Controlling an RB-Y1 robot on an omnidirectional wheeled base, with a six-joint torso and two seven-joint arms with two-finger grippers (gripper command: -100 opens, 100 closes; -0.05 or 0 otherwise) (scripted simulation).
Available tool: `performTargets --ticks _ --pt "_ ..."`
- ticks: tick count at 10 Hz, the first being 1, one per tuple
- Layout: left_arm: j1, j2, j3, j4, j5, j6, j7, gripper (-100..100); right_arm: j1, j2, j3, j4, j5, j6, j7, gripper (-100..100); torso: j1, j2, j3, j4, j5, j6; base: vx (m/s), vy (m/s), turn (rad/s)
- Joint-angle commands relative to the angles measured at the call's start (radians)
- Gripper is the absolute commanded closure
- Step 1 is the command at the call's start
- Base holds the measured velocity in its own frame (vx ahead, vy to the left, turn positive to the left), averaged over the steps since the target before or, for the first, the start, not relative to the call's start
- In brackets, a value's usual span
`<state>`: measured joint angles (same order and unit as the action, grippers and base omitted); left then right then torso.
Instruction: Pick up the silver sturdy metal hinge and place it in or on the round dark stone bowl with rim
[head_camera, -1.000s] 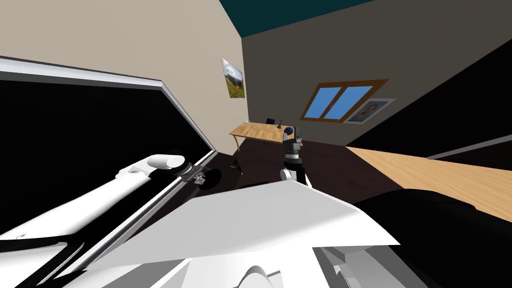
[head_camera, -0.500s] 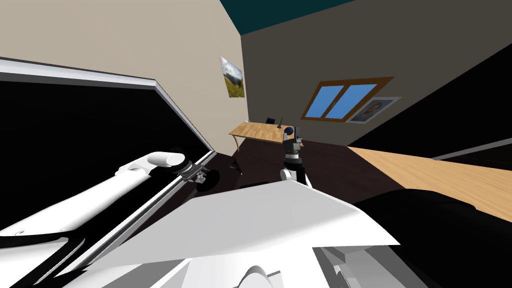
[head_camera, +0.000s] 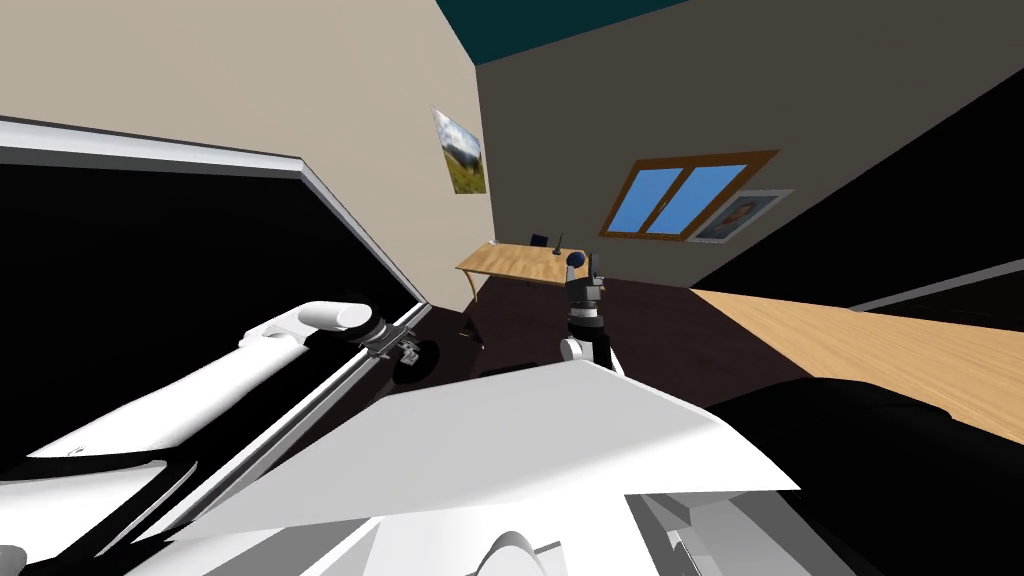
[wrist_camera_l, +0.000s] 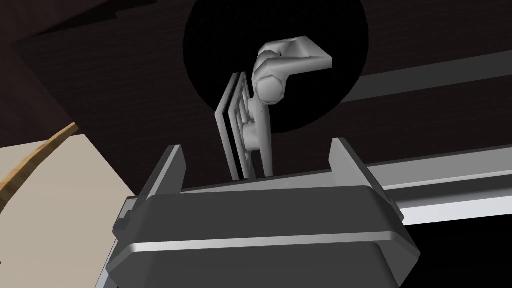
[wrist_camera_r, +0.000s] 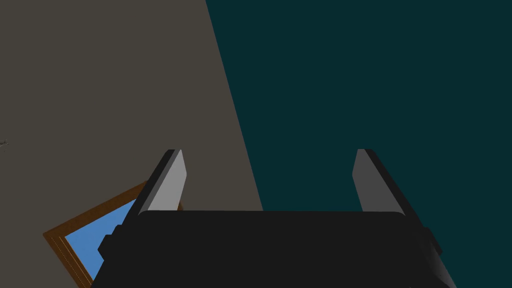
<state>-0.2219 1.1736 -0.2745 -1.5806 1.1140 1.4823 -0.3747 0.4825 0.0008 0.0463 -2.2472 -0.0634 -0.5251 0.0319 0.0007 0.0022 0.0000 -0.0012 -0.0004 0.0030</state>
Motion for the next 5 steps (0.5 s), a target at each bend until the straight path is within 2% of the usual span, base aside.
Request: performTargets --ticks 1,2,3,4,5 --pt "-0.050 -0.038 0.025 0.050 -0.050 0.002 0.003 -100 0.000 0.000 0.000 0.000 0.000 0.000 0.000 0 0.000 0.000 0.000 0.000 0.000 0.000 -0.137 0.148 -0.184" --pt "-0.084 -0.038 0.025 0.093 -0.060 0.002 0.003 -100 0.000 0.000 0.000 0.000 0.000 0.000 0.000 0 0.003 0.003 0.002 0.001 0.001 -0.001 -0.072 0.085 0.005" --pt "-0.085 -0.038 0.025 0.120 -0.060 0.002 0.003 -100 0.000 0.000 0.000 0.000 0.000 0.000 0.000 0 0.000 0.001 0.001 0.001 0.000 -0.002 -0.015 0.025 0.036" --pt "-0.131 -0.086 0.064 0.153 -0.106 -0.004 0.000 -100 0.000 0.000 0.000 0.000 0.000 0.000 0.000 0 -0.003 -0.002 -0.001 0.000 0.000 -0.002 -0.108 0.113 -0.222" --pt "-0.158 -0.111 0.064 0.183 -0.136 -0.004 0.000 -100 0.000 0.000 0.000 0.000 0.000 0.000 0.000 0 0.001 0.001 0.001 0.000 0.000 0.000 -0.127 0.135 -0.177"
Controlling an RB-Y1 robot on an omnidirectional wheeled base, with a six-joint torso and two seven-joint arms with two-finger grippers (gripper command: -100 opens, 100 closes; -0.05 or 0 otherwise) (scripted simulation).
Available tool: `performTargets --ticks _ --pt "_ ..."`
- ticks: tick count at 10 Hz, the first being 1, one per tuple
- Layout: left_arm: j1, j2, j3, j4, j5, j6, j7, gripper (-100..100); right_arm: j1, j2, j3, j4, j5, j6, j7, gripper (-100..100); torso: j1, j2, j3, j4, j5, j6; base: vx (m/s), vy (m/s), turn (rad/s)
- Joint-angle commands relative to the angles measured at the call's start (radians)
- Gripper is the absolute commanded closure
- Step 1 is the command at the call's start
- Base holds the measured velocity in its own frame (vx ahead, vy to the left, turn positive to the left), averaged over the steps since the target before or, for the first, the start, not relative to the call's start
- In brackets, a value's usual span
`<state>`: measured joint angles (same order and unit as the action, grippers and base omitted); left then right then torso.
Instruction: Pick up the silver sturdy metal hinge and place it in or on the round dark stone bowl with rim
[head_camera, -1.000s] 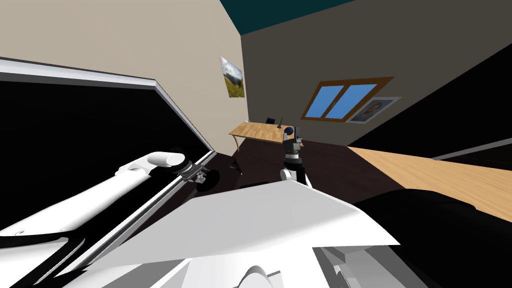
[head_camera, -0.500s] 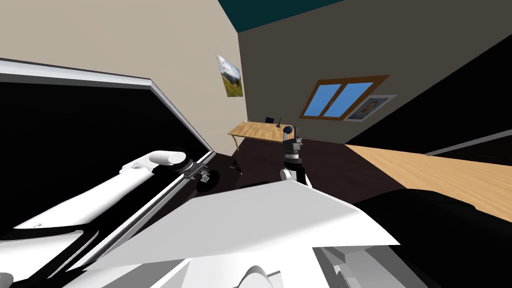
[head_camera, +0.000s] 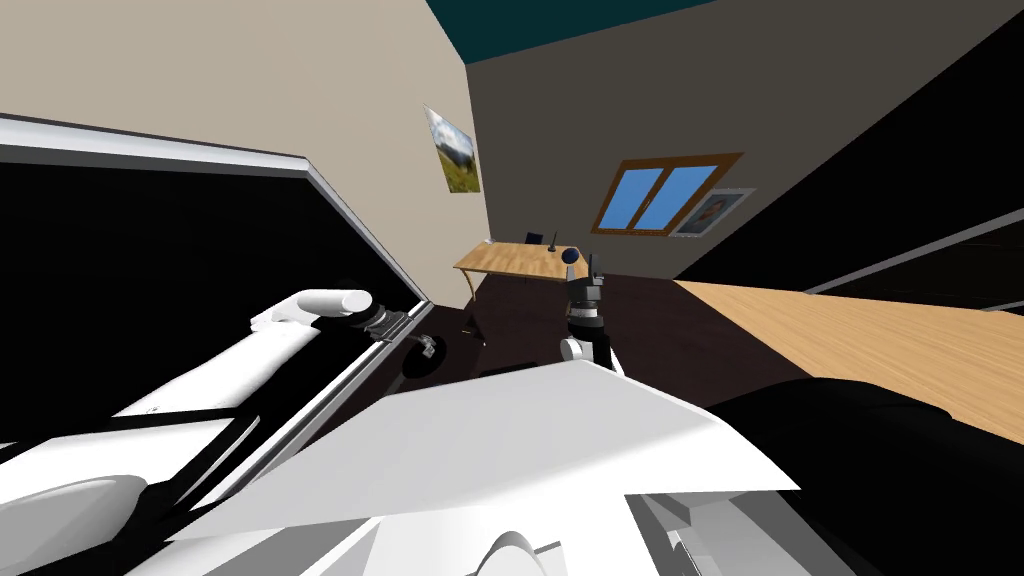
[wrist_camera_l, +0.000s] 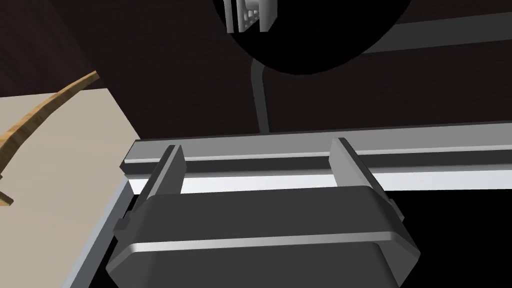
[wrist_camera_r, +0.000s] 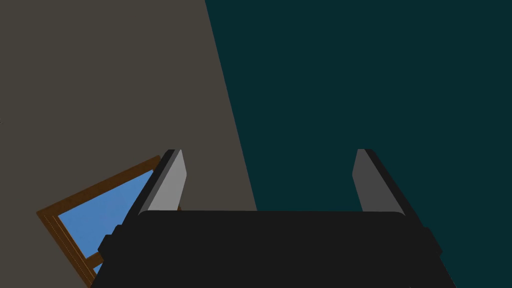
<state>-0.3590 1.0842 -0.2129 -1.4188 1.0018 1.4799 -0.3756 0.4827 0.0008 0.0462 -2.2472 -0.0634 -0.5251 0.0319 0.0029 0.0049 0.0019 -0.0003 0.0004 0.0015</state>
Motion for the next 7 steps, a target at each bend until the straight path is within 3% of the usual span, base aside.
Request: performTargets --ticks 1,3,4,5,6,7 --pt "-0.050 -0.022 0.002 0.050 -0.041 -0.001 0.001 -100 0.000 0.000 0.000 0.000 0.000 0.000 0.000 0 0.000 0.000 0.000 0.000 0.000 0.000 -0.060 0.066 0.006" --pt "-0.065 -0.022 0.002 0.112 -0.041 -0.001 0.001 -100 0.000 0.000 0.000 0.000 0.000 0.000 0.000 0 -0.006 -0.005 -0.003 -0.001 -0.001 0.000 0.000 -0.001 0.019" --pt "-0.065 -0.022 0.002 0.116 -0.041 -0.001 0.001 -100 0.000 0.000 0.000 0.000 0.000 0.000 0.000 0 -0.008 -0.007 -0.004 -0.002 -0.002 0.000 0.016 -0.016 0.003" --pt "-0.111 -0.070 0.041 0.155 -0.090 -0.007 -0.002 -100 0.000 0.000 0.000 0.000 0.000 0.000 0.000 0 -0.009 -0.008 -0.005 -0.002 -0.002 0.000 -0.102 0.108 -0.265" --pt "-0.143 -0.095 0.041 0.200 -0.115 -0.007 -0.002 -100 0.000 0.000 0.000 0.000 0.000 0.000 0.000 0 -0.003 -0.003 -0.002 -0.001 -0.001 0.001 -0.161 0.150 -0.172" --pt "-0.178 -0.095 0.041 0.235 -0.135 -0.007 -0.002 -100 0.000 0.000 0.000 0.000 0.000 0.000 0.000 0 0.000 0.001 0.000 0.000 0.000 0.000 -0.082 0.070 0.027"
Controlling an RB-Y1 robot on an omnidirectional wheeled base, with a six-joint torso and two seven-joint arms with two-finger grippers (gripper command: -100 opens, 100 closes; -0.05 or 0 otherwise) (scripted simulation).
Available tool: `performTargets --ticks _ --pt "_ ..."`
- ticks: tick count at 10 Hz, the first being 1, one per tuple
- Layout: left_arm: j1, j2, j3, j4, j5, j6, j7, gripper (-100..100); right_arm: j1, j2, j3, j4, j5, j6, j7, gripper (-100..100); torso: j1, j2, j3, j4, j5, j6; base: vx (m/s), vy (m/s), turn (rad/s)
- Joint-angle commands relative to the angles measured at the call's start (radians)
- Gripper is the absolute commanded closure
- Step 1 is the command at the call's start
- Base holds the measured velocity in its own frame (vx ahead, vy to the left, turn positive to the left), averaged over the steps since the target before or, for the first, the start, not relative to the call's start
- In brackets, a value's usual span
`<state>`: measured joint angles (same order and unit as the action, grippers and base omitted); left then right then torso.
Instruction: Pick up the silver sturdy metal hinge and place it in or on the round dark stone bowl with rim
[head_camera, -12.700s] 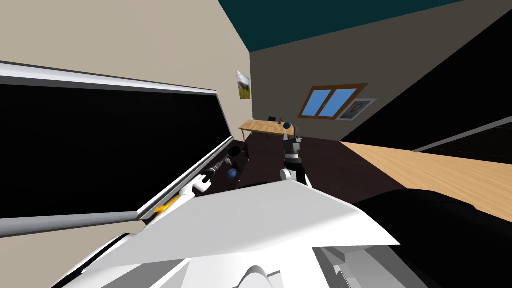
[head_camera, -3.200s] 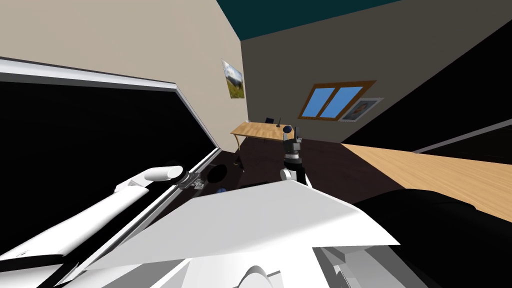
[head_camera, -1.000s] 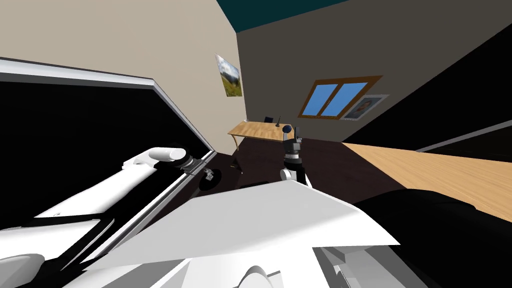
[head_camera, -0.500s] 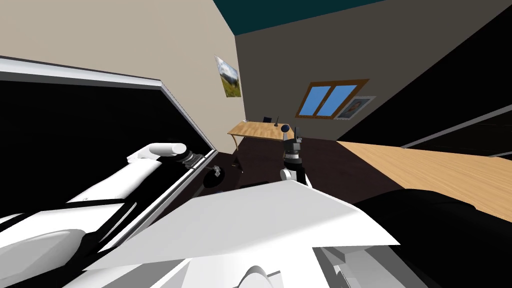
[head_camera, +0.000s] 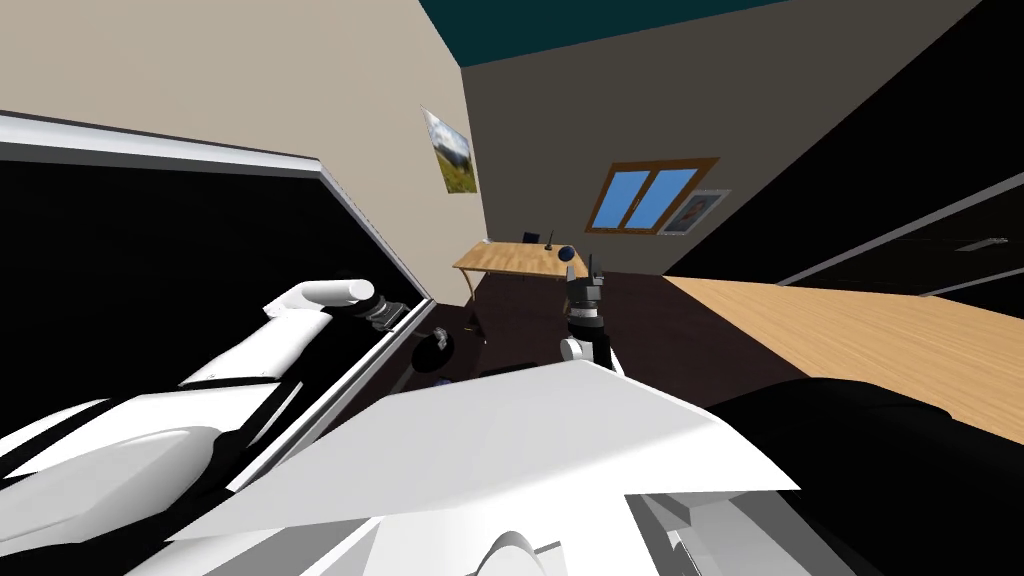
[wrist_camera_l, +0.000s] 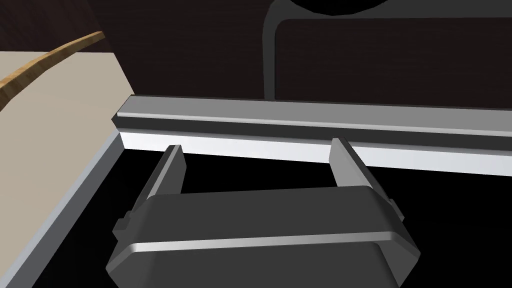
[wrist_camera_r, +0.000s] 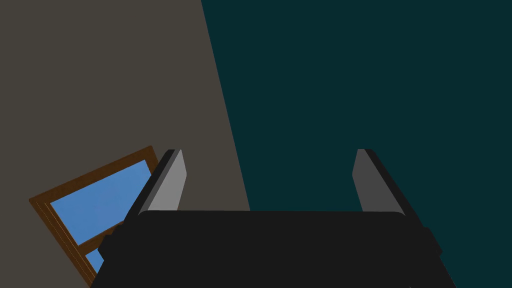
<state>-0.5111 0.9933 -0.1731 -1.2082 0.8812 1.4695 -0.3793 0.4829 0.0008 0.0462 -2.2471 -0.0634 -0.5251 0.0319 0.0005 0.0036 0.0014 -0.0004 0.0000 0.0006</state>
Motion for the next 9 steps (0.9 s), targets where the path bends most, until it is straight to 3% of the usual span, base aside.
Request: performTargets --ticks 1,2,3,4,5,7,8,9 --pt "-0.030 -0.005 0.001 0.050 -0.014 0.004 0.002 -100 0.000 0.000 0.000 0.000 0.000 0.000 0.000 0 0.000 0.000 0.000 0.000 0.000 0.000 -0.002 0.012 0.040" --pt "-0.030 -0.005 0.001 0.064 -0.014 0.004 0.002 -100 0.000 0.000 0.000 0.000 0.000 0.000 0.000 0 -0.003 -0.004 -0.002 -0.001 -0.001 0.000 0.020 -0.009 0.010" --pt "-0.075 -0.052 0.040 0.101 -0.062 -0.002 -0.001 -100 0.000 0.000 0.000 0.000 0.000 0.000 0.000 0 -0.005 -0.006 -0.004 -0.002 -0.001 0.001 -0.085 0.075 -0.273" --pt "-0.099 -0.077 0.040 0.124 -0.087 -0.002 -0.001 -100 0.000 0.000 0.000 0.000 0.000 0.000 0.000 0 -0.002 -0.003 -0.002 -0.001 -0.001 0.002 -0.146 0.135 -0.145" --pt "-0.138 -0.078 0.040 0.159 -0.107 -0.002 -0.001 -100 0.000 0.000 0.000 0.000 0.000 0.000 0.000 0 0.002 0.001 0.000 0.000 0.000 0.001 -0.087 0.081 0.022" --pt "-0.147 -0.078 0.040 0.222 -0.107 -0.002 -0.001 -100 0.000 0.000 0.000 0.000 0.000 0.000 0.000 0 -0.003 -0.003 -0.002 -0.001 -0.001 0.000 -0.004 0.003 0.016" --pt "-0.198 -0.129 0.079 0.259 -0.158 -0.007 -0.004 -100 0.000 0.000 0.000 0.000 0.000 0.000 0.000 0 -0.005 -0.006 -0.003 -0.002 -0.001 0.000 -0.095 0.099 -0.238" --pt "-0.235 -0.152 0.079 0.304 -0.186 -0.007 -0.004 -100 0.000 0.000 0.000 0.000 0.000 0.000 0.000 0 -0.001 -0.002 -0.002 -0.001 -0.001 0.002 -0.142 0.143 -0.172"
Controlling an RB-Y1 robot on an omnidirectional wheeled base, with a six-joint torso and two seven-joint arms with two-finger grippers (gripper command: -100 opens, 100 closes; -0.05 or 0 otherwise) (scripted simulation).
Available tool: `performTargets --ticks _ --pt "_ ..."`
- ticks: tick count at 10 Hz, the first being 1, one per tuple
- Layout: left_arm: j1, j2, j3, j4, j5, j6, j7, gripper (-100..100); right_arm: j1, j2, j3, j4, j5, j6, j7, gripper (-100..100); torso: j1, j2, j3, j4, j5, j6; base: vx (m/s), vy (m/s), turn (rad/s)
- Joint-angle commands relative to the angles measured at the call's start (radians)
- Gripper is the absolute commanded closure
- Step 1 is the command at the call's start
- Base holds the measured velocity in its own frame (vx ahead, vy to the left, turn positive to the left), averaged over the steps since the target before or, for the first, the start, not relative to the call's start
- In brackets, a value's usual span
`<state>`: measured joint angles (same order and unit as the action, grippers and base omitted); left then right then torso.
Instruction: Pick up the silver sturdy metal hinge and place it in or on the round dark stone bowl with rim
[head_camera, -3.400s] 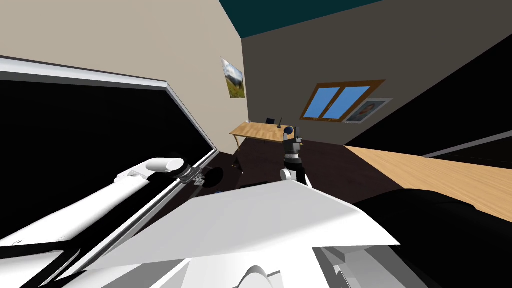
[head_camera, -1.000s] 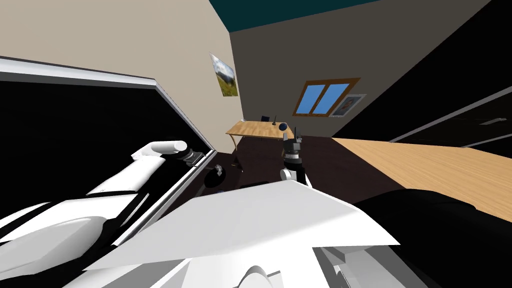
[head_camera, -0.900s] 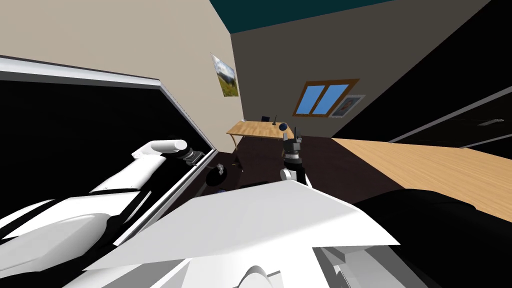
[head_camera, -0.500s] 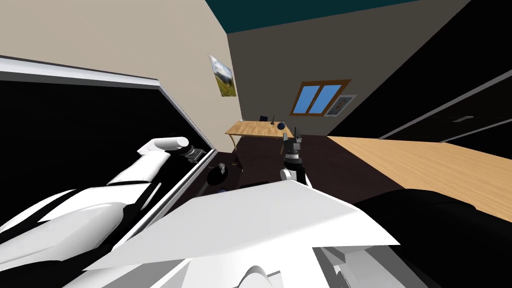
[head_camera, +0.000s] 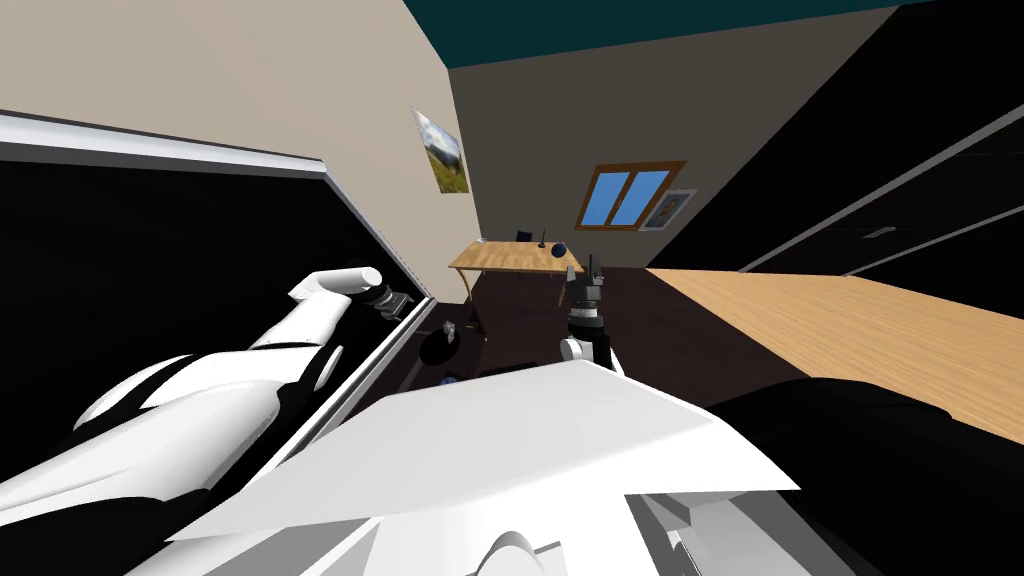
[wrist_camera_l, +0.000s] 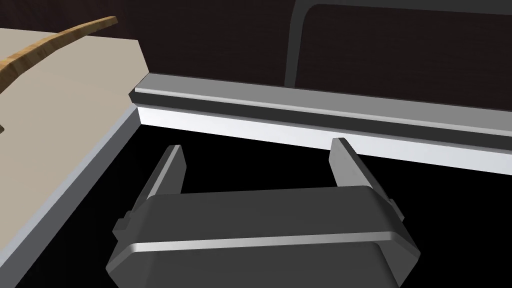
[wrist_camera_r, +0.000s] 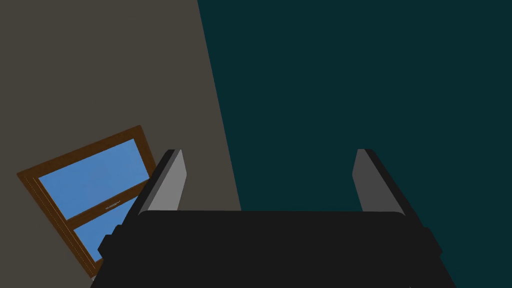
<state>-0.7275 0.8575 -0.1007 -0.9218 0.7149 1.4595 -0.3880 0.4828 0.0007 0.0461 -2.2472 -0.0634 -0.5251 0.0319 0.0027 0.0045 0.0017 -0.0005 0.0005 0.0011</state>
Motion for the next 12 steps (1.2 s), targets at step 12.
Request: performTargets --ticks 12 --pt "-0.225 -0.163 0.084 0.283 -0.204 -0.008 -0.001 -100 0.000 0.000 0.000 0.000 0.000 0.000 0.000 0 -0.005 -0.003 -0.002 -0.001 -0.001 0.001 -0.057 0.043 -0.057"
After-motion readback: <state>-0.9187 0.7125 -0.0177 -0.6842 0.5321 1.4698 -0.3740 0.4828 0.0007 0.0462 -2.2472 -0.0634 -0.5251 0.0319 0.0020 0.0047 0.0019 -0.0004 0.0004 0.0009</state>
